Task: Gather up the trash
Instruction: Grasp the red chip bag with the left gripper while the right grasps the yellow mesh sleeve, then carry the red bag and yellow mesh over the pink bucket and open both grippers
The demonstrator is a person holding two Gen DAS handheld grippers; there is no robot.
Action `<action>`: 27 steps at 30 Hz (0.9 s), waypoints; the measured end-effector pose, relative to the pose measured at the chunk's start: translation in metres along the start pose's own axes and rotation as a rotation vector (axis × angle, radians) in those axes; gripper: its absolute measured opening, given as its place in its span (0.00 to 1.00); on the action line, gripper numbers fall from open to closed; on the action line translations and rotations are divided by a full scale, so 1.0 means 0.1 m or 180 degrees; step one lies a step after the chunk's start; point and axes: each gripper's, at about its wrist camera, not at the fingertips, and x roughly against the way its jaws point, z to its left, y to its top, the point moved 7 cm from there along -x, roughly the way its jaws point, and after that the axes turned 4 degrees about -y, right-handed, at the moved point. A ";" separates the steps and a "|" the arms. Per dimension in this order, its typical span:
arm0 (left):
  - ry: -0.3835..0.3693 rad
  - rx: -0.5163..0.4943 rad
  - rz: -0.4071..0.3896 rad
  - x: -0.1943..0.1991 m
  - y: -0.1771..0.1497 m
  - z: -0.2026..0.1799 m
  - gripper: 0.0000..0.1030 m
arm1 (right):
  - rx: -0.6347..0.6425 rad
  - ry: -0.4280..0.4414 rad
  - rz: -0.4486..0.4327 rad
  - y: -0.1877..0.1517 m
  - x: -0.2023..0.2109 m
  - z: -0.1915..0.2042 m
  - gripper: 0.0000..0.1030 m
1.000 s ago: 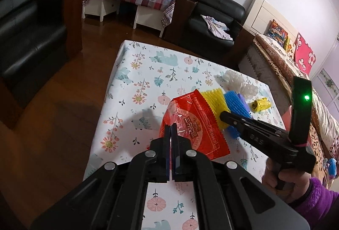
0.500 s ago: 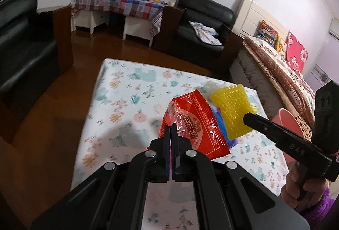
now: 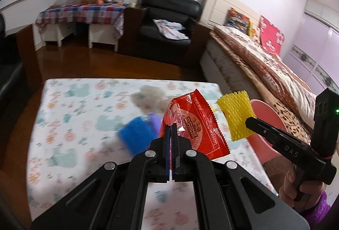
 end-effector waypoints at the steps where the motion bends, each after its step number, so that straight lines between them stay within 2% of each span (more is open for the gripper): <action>1: -0.0033 -0.0032 0.0013 -0.06 0.02 -0.10 0.00 | -0.0023 -0.0045 -0.0015 0.01 0.02 -0.08 0.08; 7: -0.0221 -0.0260 0.0105 -0.41 0.13 -0.65 0.00 | -0.0270 -0.0316 -0.0133 0.08 0.20 -0.77 0.08; 16: -0.0454 -0.0644 0.0259 -0.88 0.15 -1.43 0.00 | -0.0433 -0.0743 -0.0233 0.07 0.36 -1.61 0.09; 27: -0.0598 -0.0963 0.0426 -1.35 0.08 -2.05 0.00 | -0.0635 -0.0989 -0.0190 0.02 0.27 -2.16 0.09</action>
